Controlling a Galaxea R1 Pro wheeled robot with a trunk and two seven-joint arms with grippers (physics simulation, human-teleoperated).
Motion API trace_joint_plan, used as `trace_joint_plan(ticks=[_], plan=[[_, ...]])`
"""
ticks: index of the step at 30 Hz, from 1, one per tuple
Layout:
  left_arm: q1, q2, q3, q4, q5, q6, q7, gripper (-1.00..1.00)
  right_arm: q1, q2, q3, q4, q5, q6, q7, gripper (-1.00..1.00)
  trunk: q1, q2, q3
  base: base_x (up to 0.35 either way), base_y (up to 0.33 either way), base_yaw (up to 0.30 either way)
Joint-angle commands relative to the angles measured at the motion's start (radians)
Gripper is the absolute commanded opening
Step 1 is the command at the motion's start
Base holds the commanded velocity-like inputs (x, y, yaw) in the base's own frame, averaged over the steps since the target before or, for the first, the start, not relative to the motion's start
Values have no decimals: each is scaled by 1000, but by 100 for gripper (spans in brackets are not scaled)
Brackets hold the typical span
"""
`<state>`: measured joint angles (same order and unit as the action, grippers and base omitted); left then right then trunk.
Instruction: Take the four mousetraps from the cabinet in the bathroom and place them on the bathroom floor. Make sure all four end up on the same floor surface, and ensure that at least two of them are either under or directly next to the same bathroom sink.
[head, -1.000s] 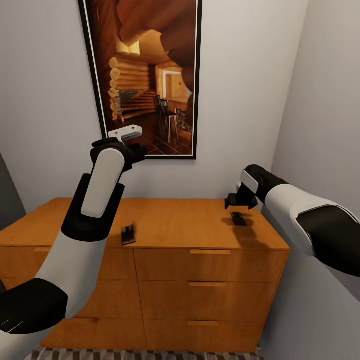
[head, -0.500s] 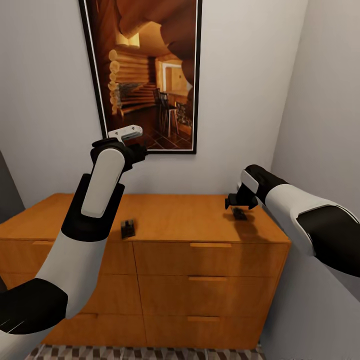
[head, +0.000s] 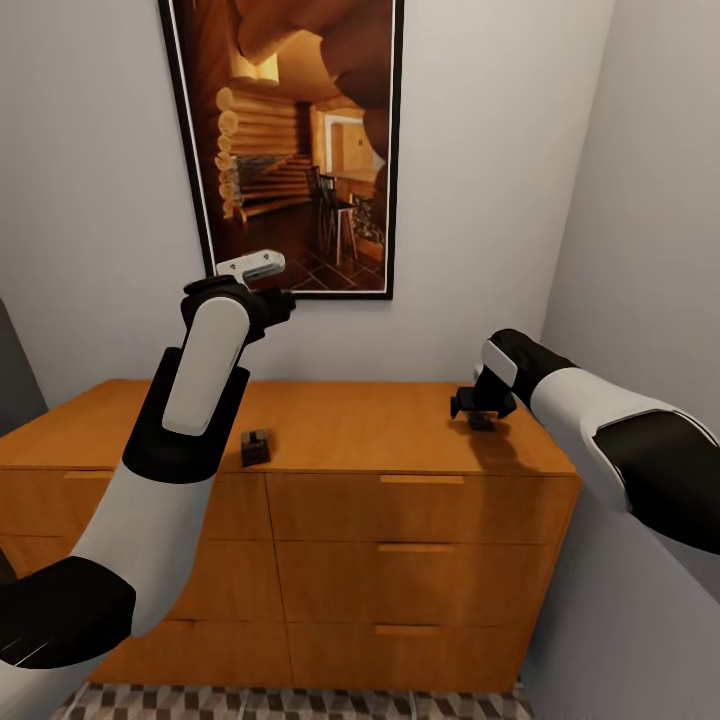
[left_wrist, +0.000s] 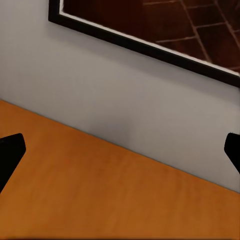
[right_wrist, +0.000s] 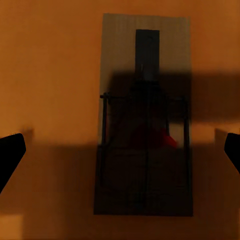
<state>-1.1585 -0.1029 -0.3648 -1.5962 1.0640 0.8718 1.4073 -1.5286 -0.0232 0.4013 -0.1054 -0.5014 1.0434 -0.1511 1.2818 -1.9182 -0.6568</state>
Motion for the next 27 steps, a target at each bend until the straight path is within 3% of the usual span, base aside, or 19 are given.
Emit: trace_joint_plan(ticks=[1, 4, 27], plan=[[-1, 0, 0, -1, 8, 9, 10, 100, 0, -1, 3, -2, -11, 4, -8, 100, 4, -8, -4, 0, 0, 0], [-1, 0, 0, -1, 8, 9, 10, 100, -1, -2, 3, -2, -11, 4, -8, 100, 15, -29, -14, 0, 0, 0], [-1, 0, -2, -1, 9, 9, 10, 100, -1, -5, 4, -2, -11, 4, -8, 100, 15, -29, -14, 0, 0, 0]])
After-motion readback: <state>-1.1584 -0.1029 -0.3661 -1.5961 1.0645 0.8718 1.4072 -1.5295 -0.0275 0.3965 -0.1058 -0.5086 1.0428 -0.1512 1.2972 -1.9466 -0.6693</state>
